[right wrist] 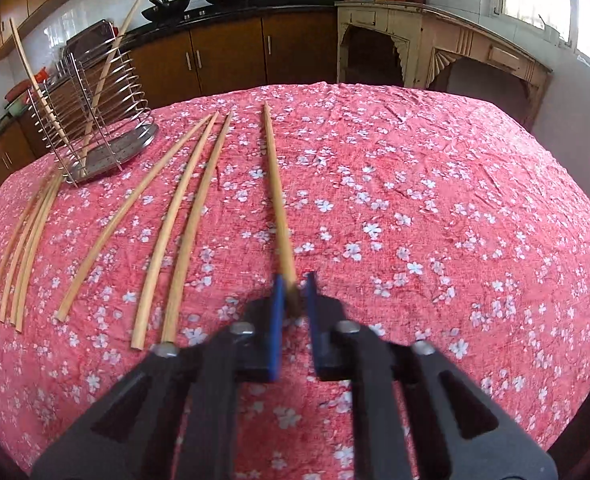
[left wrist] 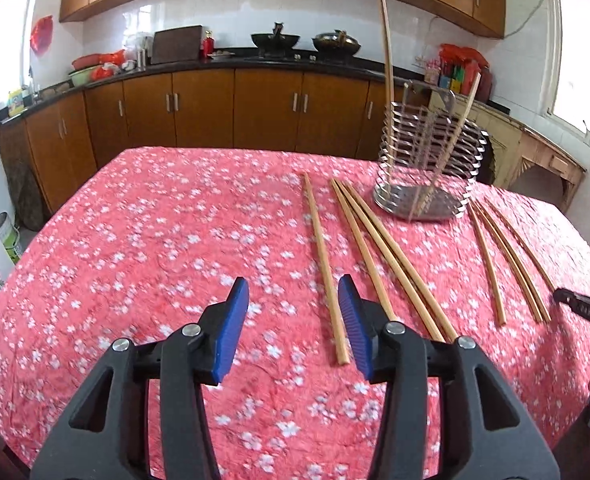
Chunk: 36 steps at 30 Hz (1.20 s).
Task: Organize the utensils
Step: 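Grasp another bamboo chopstick with the right gripper while the left grasps one too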
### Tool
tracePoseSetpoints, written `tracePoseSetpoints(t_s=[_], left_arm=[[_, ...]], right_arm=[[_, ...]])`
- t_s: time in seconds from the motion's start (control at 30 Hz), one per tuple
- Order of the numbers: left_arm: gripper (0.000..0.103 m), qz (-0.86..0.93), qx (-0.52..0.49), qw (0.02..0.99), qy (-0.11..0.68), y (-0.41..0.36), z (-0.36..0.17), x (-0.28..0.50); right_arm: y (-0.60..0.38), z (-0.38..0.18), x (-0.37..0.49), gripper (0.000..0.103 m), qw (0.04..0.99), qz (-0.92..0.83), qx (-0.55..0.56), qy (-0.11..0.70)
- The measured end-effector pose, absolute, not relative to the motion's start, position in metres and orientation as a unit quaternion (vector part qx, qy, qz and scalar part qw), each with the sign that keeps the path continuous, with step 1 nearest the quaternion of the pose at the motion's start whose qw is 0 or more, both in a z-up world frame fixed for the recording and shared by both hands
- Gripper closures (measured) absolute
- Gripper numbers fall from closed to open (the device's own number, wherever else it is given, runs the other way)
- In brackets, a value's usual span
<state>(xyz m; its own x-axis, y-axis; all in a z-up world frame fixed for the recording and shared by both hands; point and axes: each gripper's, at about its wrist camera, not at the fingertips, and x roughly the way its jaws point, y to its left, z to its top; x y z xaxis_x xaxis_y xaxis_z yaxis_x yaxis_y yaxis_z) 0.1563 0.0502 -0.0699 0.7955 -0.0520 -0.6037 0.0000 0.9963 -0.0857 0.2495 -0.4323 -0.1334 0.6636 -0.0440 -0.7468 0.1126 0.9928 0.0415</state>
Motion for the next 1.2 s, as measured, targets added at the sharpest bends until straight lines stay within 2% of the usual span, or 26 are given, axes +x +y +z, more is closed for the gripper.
tracePoseSetpoints(t_s=[0.33, 0.4, 0.47, 0.53, 0.8, 1.0, 1.1, 1.2], left_arm=[[0.056, -0.037, -0.024, 0.927, 0.373, 0.025, -0.091, 0.168], [0.063, -0.038, -0.015, 0.922, 0.385, 0.018, -0.096, 0.173], [0.083, -0.039, -0.011, 0.915, 0.402, 0.014, -0.102, 0.179], [0.094, -0.031, -0.008, 0.908, 0.417, 0.014, -0.107, 0.187], [0.096, -0.005, 0.018, 0.896, 0.444, 0.036, -0.107, 0.234], [0.096, -0.015, 0.010, 0.904, 0.427, 0.054, -0.109, 0.236], [0.094, -0.023, 0.007, 0.907, 0.421, 0.054, -0.110, 0.230], [0.088, -0.026, 0.008, 0.906, 0.423, 0.052, -0.110, 0.230]], right_arm=[[-0.467, -0.129, 0.275, 0.095, 0.900, -0.098, 0.093, 0.415], [-0.467, -0.129, 0.279, 0.095, 0.899, -0.099, 0.091, 0.416], [-0.471, -0.129, 0.284, 0.095, 0.899, -0.100, 0.089, 0.416], [-0.470, -0.128, 0.288, 0.095, 0.899, -0.101, 0.088, 0.417], [-0.484, -0.128, 0.305, 0.095, 0.897, -0.114, 0.088, 0.417], [-0.484, -0.130, 0.306, 0.095, 0.903, -0.123, 0.070, 0.406], [-0.485, -0.130, 0.306, 0.095, 0.903, -0.125, 0.075, 0.405], [-0.485, -0.130, 0.306, 0.095, 0.903, -0.125, 0.075, 0.405]])
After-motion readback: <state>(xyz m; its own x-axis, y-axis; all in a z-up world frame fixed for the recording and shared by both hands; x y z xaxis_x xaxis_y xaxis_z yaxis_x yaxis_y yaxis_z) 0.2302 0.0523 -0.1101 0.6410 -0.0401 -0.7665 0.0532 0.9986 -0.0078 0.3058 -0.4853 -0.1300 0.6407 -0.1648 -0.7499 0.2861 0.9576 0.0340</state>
